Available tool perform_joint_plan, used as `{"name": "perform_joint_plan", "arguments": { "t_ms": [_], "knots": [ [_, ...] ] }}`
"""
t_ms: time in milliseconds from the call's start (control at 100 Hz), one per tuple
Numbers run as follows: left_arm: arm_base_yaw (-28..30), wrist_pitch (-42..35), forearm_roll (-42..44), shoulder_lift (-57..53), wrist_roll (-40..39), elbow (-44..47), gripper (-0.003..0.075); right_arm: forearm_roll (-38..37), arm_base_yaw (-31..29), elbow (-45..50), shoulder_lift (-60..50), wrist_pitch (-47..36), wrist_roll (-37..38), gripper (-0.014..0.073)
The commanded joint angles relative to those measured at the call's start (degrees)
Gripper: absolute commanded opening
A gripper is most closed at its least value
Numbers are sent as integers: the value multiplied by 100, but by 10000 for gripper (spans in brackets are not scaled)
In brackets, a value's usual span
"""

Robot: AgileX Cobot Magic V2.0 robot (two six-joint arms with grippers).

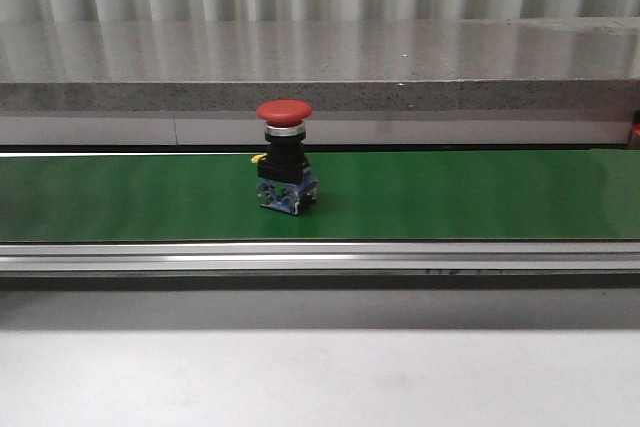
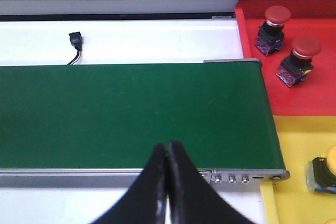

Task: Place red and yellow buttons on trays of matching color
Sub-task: 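Set the yellow button on the belt and open the left gripper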

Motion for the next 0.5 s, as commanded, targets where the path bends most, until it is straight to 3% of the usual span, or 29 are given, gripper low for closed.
{"name": "perform_joint_plan", "arguments": {
  "t_ms": [0,490],
  "knots": [
    [-181,-132,-67,-370,41,-199,651,-9,11,-147,-6,-372,-55,-67],
    [-766,-29,-75,-1773,41,-228,651,-9,11,-147,-6,-372,-55,-67]
  ]
}}
